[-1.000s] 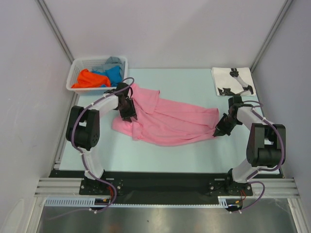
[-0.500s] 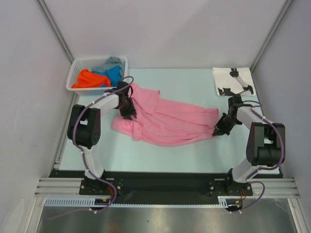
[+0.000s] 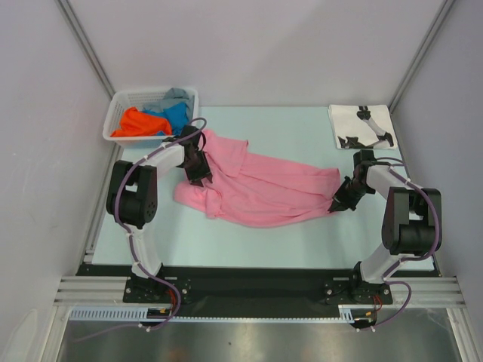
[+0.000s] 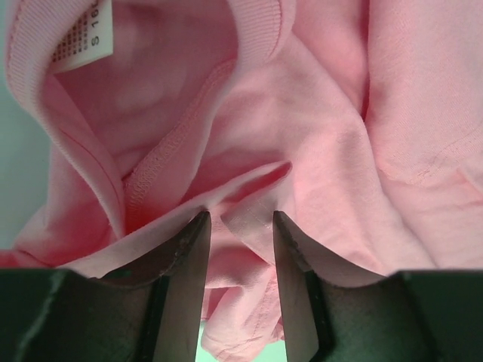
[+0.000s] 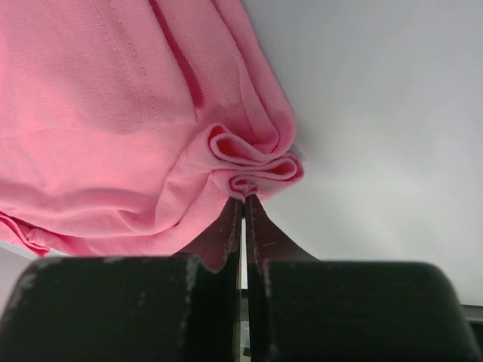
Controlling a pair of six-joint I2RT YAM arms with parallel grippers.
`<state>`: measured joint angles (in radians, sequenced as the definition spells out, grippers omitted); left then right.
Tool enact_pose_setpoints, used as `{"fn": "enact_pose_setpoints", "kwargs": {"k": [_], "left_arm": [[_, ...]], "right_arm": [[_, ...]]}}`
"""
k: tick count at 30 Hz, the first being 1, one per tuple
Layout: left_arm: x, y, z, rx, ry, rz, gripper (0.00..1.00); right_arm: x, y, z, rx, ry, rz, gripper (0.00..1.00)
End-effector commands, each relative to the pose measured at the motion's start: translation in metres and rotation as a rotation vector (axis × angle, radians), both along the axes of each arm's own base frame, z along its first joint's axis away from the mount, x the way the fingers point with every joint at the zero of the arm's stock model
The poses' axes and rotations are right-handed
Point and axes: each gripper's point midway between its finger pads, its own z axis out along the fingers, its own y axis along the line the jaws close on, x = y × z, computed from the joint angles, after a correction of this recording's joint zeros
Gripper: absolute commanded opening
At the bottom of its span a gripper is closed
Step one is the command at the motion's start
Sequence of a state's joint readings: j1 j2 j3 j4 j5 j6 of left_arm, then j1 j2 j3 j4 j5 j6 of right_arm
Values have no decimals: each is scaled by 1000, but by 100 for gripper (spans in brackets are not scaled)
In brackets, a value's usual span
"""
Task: Fold and stack the t-shirts
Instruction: Flatten the tshirt out
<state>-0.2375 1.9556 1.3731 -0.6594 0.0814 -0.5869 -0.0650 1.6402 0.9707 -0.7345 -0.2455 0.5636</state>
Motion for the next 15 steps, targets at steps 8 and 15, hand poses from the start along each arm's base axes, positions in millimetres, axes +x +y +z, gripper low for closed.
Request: {"fn": "enact_pose_setpoints", "kwargs": {"k": [8, 15], "left_arm": [[16, 0, 13, -27, -39, 35, 38], [21, -2, 20, -41, -75, 41, 17]], "right_arm": [[9, 2, 5, 12, -27, 11, 0], [9, 2, 7, 12, -31, 11, 0]]}}
